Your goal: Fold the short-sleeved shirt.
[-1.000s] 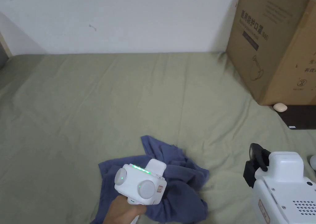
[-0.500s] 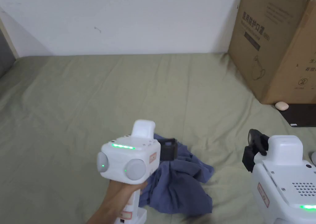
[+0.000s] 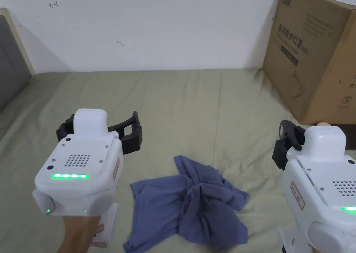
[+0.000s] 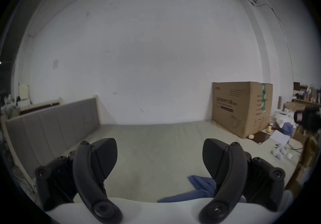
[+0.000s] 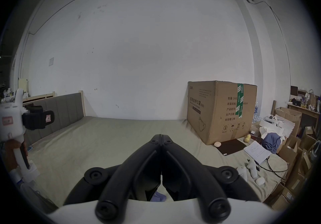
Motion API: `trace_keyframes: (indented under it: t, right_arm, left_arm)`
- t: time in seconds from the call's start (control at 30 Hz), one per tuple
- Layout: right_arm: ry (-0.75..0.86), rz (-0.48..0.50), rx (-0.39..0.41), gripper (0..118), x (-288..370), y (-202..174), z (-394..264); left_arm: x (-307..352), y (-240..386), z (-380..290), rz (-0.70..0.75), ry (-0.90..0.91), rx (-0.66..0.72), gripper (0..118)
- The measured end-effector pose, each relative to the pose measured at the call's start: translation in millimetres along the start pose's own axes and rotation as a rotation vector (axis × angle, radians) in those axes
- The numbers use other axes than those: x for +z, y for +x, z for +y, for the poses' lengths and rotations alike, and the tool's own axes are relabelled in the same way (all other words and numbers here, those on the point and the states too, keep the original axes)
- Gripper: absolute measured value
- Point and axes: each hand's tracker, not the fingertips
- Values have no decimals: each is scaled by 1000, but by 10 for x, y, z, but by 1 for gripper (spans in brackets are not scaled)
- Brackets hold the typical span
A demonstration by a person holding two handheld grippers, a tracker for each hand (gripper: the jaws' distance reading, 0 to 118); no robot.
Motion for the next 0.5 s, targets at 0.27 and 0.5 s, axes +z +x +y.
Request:
trace_keyframes:
  t: [0.27, 0.5]
  right_arm:
    - [24, 18, -2, 0, 0, -74, 40]
    - [9, 28, 0, 0, -43, -76, -47]
  left_arm:
    - [129, -45, -134, -12, -2, -67, 0]
    - [-73, -57, -136, -70, -207, -5, 0]
